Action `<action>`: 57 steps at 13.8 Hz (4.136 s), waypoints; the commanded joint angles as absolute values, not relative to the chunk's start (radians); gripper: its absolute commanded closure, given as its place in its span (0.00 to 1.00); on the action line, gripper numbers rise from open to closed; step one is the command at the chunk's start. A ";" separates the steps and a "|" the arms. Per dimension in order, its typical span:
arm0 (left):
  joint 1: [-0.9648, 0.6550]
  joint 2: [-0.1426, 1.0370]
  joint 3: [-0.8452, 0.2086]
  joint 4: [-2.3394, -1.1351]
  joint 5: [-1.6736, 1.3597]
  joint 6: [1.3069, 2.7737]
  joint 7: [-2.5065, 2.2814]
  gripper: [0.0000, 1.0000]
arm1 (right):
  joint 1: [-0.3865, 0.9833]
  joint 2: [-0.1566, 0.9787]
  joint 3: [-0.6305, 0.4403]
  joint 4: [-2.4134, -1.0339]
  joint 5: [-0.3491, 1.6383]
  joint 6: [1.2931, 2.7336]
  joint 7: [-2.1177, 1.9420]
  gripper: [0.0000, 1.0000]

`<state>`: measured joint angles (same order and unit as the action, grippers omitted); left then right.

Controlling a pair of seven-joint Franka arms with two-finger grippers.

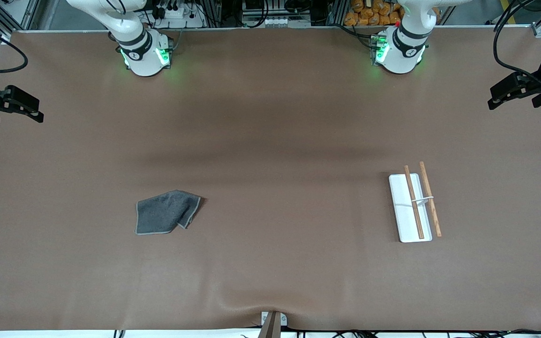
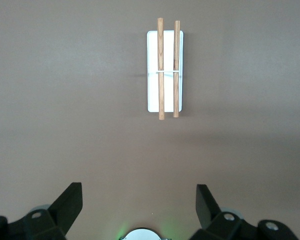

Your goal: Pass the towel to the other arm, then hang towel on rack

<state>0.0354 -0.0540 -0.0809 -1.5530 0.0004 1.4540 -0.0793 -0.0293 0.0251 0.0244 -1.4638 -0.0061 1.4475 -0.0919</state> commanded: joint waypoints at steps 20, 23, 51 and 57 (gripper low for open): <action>0.054 -0.023 -0.074 -1.496 -0.060 1.451 -0.075 0.00 | -0.038 0.097 0.021 -1.456 -0.003 1.451 -0.092 0.00; 0.049 -0.031 -0.110 -1.497 -0.058 1.370 -0.083 0.00 | -0.029 0.109 0.023 -1.456 -0.003 1.468 -0.078 0.00; 0.023 0.032 -0.153 -1.460 -0.080 1.536 -0.067 0.00 | 0.285 0.474 0.023 -1.595 0.124 1.974 0.512 0.00; 0.031 0.032 -0.155 -1.463 -0.057 1.536 -0.067 0.00 | 0.348 0.566 0.020 -1.611 0.025 2.060 0.558 0.00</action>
